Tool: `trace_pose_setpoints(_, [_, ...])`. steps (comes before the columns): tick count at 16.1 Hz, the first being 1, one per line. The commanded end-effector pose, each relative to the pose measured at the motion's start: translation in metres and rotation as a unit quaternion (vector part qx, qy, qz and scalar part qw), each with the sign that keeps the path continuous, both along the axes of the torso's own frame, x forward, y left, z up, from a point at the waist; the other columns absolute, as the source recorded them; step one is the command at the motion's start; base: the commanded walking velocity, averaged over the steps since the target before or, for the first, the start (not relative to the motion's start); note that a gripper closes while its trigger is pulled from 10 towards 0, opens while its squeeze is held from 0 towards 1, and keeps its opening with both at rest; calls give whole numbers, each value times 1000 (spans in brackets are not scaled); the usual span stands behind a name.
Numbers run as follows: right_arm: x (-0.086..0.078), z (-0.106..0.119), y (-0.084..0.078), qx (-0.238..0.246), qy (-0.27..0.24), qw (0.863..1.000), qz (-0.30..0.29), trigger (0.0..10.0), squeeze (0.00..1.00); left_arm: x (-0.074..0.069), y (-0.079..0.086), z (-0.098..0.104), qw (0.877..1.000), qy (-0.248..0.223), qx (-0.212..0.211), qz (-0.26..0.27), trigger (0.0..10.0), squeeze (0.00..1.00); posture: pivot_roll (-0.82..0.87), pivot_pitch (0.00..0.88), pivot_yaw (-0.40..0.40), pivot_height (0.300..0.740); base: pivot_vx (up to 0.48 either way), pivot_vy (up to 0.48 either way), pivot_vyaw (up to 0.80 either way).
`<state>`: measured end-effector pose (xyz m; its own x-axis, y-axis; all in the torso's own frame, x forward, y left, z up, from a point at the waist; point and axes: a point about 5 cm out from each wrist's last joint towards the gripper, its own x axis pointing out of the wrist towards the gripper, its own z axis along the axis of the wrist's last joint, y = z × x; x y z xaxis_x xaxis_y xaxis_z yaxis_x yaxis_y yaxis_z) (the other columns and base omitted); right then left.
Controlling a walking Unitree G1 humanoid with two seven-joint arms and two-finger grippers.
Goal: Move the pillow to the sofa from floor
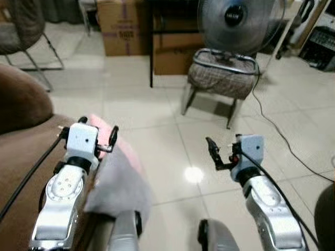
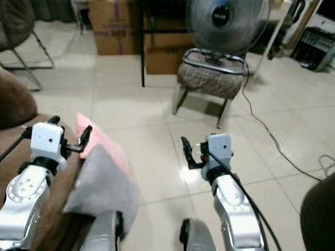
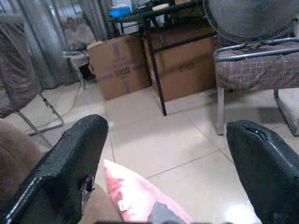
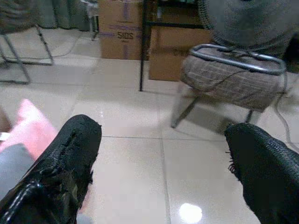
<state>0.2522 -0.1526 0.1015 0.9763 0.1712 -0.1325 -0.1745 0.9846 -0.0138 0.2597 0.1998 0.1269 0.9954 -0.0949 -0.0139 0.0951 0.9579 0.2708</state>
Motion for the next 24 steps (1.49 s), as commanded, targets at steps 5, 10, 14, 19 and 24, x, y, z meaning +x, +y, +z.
trace_pose_setpoints(5, [-3, -1, -8, 5, 5, 1000, -9, 10000, 0, 2, -8, -6, 1000, 15, 0, -15, 10000, 561, 71, 0, -9, 570, 0, 0, 0])
trace_pose_setpoints(10, [-5, -3, -8, -10, 18, 1000, 10, 10000, 0, 0, -5, -13, 999, 36, -4, -16, 10000, 529, 72, 0, -24, 520, 0, 0, 0])
trace_pose_setpoints(14, [-4, -1, -8, -10, 22, 999, 45, 10000, 0, 5, -1, -27, 997, 71, -16, -24, 10000, 157, 67, 0, -45, 515, 0, 0, 0])
trace_pose_setpoints(19, [14, 20, -7, -42, 13, 986, 163, 10000, 0, 31, 9, -64, 988, 146, -49, 9, 10000, 0, 47, 0, -104, 515, 0, 0, 0])
trace_pose_setpoints(24, [11, 46, 27, -71, 4, 926, 372, 10000, 0, 49, 19, -84, 980, 198, 2, 34, 10000, 0, -11, 0, -109, 515, 0, 0, 0])
